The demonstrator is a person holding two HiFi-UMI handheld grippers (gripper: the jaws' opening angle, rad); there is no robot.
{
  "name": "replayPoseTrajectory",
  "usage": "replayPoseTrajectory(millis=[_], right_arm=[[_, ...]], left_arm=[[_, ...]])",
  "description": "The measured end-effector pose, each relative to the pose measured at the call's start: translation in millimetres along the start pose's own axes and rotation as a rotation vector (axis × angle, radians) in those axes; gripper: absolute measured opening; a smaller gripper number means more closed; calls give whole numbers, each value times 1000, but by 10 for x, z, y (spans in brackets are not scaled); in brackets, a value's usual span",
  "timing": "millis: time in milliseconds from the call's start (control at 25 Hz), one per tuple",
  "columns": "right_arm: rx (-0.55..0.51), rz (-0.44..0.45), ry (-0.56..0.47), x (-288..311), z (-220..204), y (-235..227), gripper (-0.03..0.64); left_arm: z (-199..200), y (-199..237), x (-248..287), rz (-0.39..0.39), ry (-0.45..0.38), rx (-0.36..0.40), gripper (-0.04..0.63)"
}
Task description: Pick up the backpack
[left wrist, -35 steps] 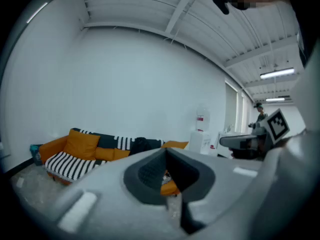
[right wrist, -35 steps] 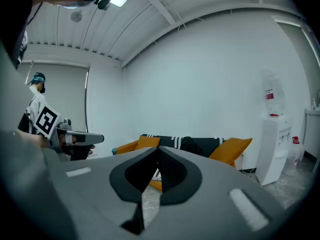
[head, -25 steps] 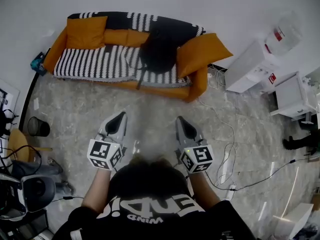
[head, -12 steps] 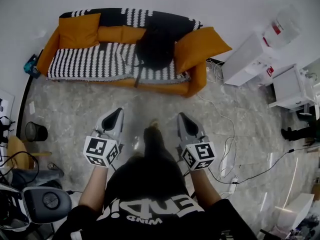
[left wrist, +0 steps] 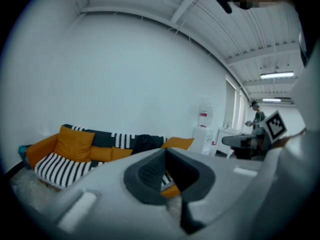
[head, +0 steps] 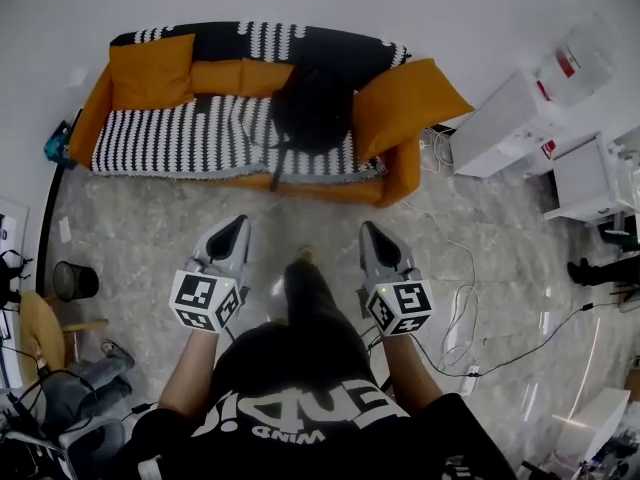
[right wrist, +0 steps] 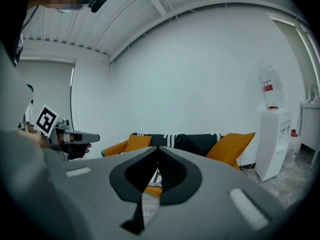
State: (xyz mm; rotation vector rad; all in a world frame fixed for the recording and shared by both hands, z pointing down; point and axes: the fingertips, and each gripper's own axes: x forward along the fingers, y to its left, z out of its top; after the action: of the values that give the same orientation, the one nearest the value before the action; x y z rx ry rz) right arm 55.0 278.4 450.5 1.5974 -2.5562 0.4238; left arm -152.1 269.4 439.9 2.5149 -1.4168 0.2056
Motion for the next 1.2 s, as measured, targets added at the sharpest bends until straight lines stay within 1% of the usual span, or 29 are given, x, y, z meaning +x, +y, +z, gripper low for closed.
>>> replayPoseTrajectory(millis=[200, 440, 640, 800, 1000, 1200], right_arm=[[-1, 31, 24, 604, 257, -255, 3], [2, 72, 18, 1327, 638, -737, 2], [15, 101, 19, 1796, 789, -1056, 2], [24, 108, 33, 2156, 844, -1241, 2], [32, 103, 44, 2593, 875, -1343, 2], [37, 67, 42, 3078, 1003, -1519, 3]], left_arm=[[314, 290, 548, 7, 3, -1, 3], [687, 566, 1327, 38, -7, 3, 3], [877, 769, 1840, 66, -20, 3, 3], [981, 950, 2148, 75, -20, 2, 3], [1045, 1250, 2495, 62, -15, 1, 3], [1156, 1585, 3022, 11, -10, 3, 3]])
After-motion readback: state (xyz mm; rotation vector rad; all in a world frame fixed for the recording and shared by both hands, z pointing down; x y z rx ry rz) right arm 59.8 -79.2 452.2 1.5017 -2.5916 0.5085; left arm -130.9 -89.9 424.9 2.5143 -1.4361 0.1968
